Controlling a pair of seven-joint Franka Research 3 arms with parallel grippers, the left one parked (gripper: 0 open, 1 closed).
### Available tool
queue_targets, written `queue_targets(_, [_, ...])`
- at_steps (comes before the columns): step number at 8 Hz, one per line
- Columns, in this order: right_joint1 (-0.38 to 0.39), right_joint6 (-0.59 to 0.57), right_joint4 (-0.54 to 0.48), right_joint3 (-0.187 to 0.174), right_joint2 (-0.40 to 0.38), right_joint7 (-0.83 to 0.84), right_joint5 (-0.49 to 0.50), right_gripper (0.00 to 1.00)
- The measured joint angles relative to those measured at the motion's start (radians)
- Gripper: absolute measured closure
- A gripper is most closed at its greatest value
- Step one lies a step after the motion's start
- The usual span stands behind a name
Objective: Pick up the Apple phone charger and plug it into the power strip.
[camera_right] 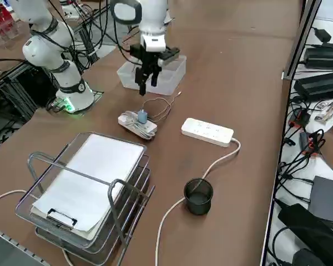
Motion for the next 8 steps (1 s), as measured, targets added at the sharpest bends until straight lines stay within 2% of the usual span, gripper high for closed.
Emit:
queue_targets(2, [-0.008,0.087,-0.062,-0.004,0.039,0.022,-0.048,0.00])
queue_targets(6, [-0.016,0.173,-0.088,-0.006,0.120,0.107,-0.056,0.00])
queue_targets(8, [-0.028,0.196,-0.103,-0.009,0.128,0.134,-0.056,0.06])
